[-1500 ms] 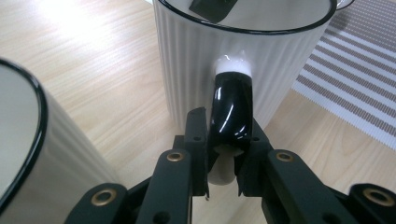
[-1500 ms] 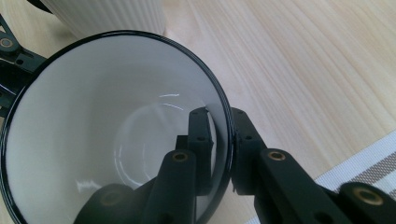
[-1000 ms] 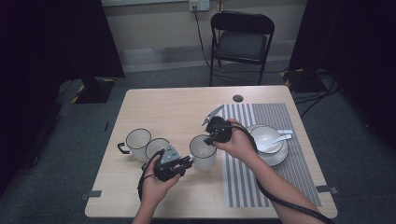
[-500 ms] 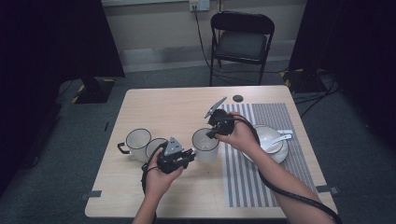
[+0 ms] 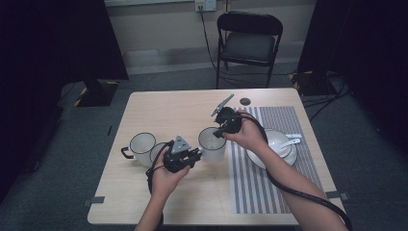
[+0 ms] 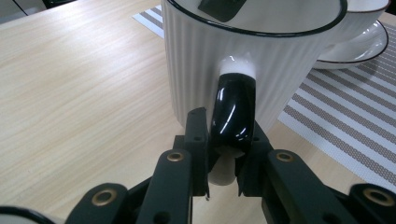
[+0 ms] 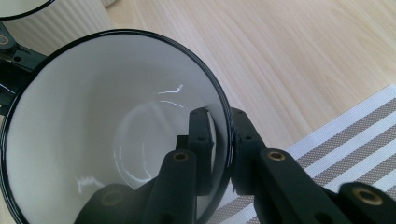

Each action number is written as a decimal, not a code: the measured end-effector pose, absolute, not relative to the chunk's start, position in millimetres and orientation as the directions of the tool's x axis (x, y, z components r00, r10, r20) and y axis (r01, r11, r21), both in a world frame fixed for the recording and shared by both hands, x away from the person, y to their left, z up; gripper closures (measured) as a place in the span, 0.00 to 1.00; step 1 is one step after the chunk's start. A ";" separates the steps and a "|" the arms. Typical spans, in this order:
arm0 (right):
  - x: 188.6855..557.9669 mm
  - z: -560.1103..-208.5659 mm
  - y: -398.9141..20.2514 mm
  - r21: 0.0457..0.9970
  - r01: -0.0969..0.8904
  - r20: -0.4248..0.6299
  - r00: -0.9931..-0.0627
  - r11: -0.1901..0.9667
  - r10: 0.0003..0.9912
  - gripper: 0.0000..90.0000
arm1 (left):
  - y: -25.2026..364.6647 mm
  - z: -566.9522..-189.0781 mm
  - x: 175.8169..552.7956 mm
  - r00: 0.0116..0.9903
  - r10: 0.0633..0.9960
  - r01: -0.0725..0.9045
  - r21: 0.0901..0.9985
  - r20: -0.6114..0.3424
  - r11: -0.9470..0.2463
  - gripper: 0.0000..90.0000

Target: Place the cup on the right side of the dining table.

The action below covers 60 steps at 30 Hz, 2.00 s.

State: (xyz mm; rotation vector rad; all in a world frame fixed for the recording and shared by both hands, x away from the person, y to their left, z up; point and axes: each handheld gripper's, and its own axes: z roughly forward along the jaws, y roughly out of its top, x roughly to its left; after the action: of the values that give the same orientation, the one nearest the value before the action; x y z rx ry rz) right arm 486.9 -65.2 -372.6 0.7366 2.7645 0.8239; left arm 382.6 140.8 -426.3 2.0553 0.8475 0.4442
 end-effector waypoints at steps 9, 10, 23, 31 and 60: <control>498.3 -371.4 -68.0 0.544 0.417 -0.014 -0.863 0.728 0.505 0.91 | 136.7 -425.0 393.7 0.706 0.708 0.408 0.811 0.011 -0.420 0.87; 498.3 -371.4 -68.0 0.544 0.417 -0.014 -0.863 0.728 0.505 0.91 | 136.7 -425.0 393.7 0.706 0.708 0.408 0.811 0.011 -0.420 0.87; 514.3 -368.9 -69.4 0.539 0.418 -0.017 -0.863 0.731 0.506 0.91 | 132.9 -421.5 409.1 0.698 0.716 0.406 0.810 0.025 -0.424 0.87; 524.9 -362.5 -69.4 0.539 0.410 -0.031 -0.863 0.736 0.504 0.91 | 131.3 -416.8 419.8 0.692 0.721 0.408 0.810 0.026 -0.421 0.87; 552.8 -365.0 -79.3 0.514 0.409 -0.049 -0.864 0.754 0.501 0.91 | 114.2 -421.6 446.8 0.670 0.743 0.442 0.799 0.010 -0.409 0.87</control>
State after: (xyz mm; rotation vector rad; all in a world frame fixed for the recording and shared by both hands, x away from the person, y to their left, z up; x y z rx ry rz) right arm 552.8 -79.3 -365.0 0.7250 2.7675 0.7480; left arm 446.8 114.2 -421.6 2.0652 0.9126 0.4680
